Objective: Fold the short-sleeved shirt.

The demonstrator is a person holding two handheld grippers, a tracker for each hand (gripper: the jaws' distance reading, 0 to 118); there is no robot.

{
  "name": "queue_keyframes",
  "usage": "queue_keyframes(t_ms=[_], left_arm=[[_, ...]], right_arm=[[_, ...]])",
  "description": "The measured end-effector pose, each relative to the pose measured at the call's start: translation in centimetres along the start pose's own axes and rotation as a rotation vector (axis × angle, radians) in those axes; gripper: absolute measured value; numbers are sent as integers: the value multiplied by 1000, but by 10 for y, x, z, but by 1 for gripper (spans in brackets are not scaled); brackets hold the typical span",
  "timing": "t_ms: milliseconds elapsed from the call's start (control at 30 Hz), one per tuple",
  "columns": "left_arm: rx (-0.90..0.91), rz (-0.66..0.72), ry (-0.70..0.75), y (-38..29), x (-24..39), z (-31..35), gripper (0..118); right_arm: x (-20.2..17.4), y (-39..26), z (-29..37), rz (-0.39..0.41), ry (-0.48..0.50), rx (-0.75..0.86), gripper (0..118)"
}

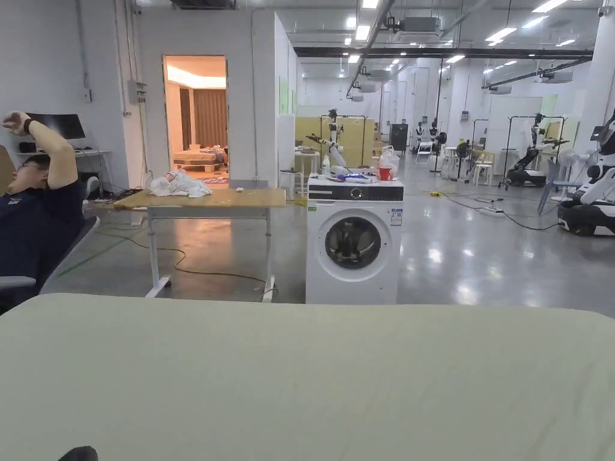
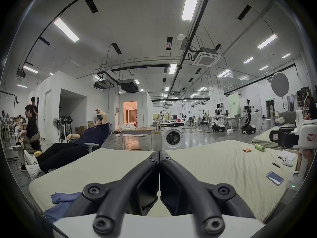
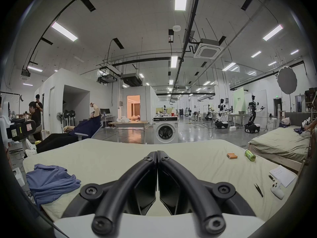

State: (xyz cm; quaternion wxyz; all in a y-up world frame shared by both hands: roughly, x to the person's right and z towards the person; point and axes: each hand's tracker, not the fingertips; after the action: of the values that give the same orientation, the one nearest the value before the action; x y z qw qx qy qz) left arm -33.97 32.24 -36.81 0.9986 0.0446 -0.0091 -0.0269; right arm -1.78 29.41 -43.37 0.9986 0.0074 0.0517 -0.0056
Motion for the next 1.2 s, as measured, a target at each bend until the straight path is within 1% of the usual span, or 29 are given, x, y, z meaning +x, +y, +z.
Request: queue_keyframes(t_ms=[133, 167, 200, 233, 267, 333, 400, 433, 500, 567, 600, 633, 667, 700, 733, 767, 800, 867, 900, 933, 967, 1000, 1033, 1067, 1100, 1167, 1200], left_arm=[[-10, 2, 10, 1, -3, -2, 0], [-17, -9, 14, -1, -3, -3, 0], [-30, -37, 23, -4, 0, -4, 0], [-48, -119, 46, -12, 7, -7, 0], [-56, -233, 61, -26, 16, -9, 0], [-87, -496, 44, -54, 29, -8, 0], [-119, -722, -25, -80, 35, -2, 0], [-149, -849, -69, -95, 37, 1, 0], [-199, -1102, -156, -127, 37, 10, 0], [-247, -1382, -282, -161, 25, 24, 0], [-258, -1473, -310, -174, 21, 28, 0], [-252, -1485, -308, -183, 19, 31, 0], [-253, -1470, -322, -187, 18, 33, 0], [-239, -1383, -308, -186, 21, 32, 0], [-255, -1242, -268, -176, 29, 27, 0], [-294, -1031, -225, -157, 37, 20, 0], [-296, -852, -179, -137, 40, 13, 0], [-254, -513, -80, -98, 34, 0, 0], [-229, -382, -50, -82, 28, -4, 0], [-209, -247, -27, -66, 8, -8, 0], [-202, -116, -20, -54, -3, -9, 0], [-191, -1, -19, -46, -14, -7, 0], [-171, 57, -20, -43, -21, -4, 0], [-171, 89, -5, -43, -20, -5, 0], [-176, 81, 1, -44, -18, -4, 0], [-171, -10, -24, -51, -10, 0, 0], [-160, -31, -24, -52, -2, 1, 0]], right_arm=[[3, 1, 0, 27, -20, 1, 0], [2, 1, -1, 52, -31, -2, 0], [-1, 1, 0, 117, -69, -14, 0], [-9, 2, 1, 224, -112, -19, 0], [-19, -1, 3, 376, -119, -4, 0], [-32, -12, 7, 593, -70, 5, 0], [-42, -29, 8, 806, -15, -38, 0], [-47, -41, 8, 936, 18, -53, 0], [-57, -65, 8, 1222, 72, -70, 0], [-46, -96, 7, 1528, 142, -94, 0], [-42, -107, 8, 1632, 179, -85, 0], [-47, -115, 10, 1703, 226, -78, 0], [-43, -116, 11, 1723, 266, -72, 0], [-37, -113, 11, 1654, 246, -76, 0], [-39, -105, 7, 1531, 202, -111, 0], [-38, -96, 5, 1349, 162, -131, 0], [-35, -81, 2, 1182, 138, -147, 0], [-25, -52, -2, 776, 58, -160, 0], [-19, -43, -3, 596, 28, -163, 0], [-10, -36, -3, 411, 19, -168, 2], [0, -34, -2, 239, 30, -167, 5], [11, -39, -1, 84, 40, -171, 5], [19, -41, -1, -18, 43, -174, 5], [24, -43, 0, -82, 43, -168, 4], [26, -44, 0, -93, 36, -162, 4], [23, -44, 0, -46, 13, -157, 2], [23, -43, 0, -19, -7, -148, 1]])
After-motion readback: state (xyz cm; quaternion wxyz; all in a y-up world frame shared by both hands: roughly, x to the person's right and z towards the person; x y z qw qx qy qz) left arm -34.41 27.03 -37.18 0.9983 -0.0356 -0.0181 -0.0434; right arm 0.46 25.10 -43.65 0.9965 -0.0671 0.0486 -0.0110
